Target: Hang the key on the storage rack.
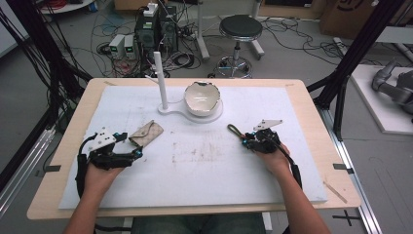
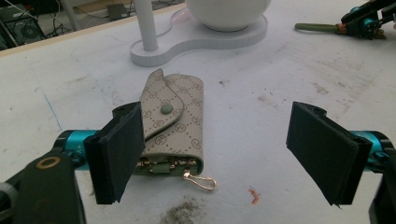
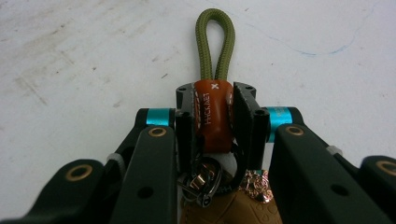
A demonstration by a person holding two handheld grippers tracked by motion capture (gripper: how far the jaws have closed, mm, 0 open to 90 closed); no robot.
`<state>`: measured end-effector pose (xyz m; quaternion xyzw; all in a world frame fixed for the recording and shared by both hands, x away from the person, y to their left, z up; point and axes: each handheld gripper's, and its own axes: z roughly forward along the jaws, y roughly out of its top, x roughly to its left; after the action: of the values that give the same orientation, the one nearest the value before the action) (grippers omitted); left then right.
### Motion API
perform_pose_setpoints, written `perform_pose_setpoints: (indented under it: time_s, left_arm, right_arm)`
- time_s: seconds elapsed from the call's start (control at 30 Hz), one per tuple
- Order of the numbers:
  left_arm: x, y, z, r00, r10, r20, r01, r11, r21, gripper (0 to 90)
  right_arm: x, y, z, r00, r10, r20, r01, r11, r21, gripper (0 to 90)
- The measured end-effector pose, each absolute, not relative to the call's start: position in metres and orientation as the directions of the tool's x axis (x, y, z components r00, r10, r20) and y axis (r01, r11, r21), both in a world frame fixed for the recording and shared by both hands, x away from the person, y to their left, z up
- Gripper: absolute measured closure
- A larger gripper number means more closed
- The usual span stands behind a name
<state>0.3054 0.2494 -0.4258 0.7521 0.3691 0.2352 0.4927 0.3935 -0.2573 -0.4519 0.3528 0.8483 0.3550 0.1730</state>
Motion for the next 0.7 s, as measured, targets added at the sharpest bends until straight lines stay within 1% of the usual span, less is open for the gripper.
perform_pose_setpoints:
  time_s: [0.13,0.5,0.53,0.67,0.7]
  left_arm:
    - [0.306,0.249,-0.426,0.619,0.786,-0.015,0.326,-0.240,0.914,19.3]
    - [0.305,0.252,-0.425,0.609,0.793,-0.013,0.326,-0.235,0.916,19.3]
    - [0.304,0.253,-0.424,0.607,0.794,-0.010,0.323,-0.235,0.917,19.4]
    - [0.304,0.253,-0.424,0.604,0.797,-0.010,0.321,-0.232,0.918,19.3]
    - [0.303,0.253,-0.423,0.606,0.796,-0.011,0.321,-0.232,0.918,19.3]
  right_arm:
    - [0.390,-0.259,-0.445,-0.688,0.722,-0.069,0.443,0.494,0.748,73.7]
    - [0.374,-0.255,-0.417,-0.688,0.719,-0.099,0.367,0.462,0.807,73.8]
    - [0.372,-0.251,-0.410,-0.691,0.713,-0.116,0.345,0.466,0.815,73.8]
    - [0.367,-0.245,-0.399,-0.704,0.699,-0.126,0.314,0.466,0.827,73.8]
    - [0.364,-0.240,-0.388,-0.710,0.689,-0.146,0.281,0.467,0.838,73.8]
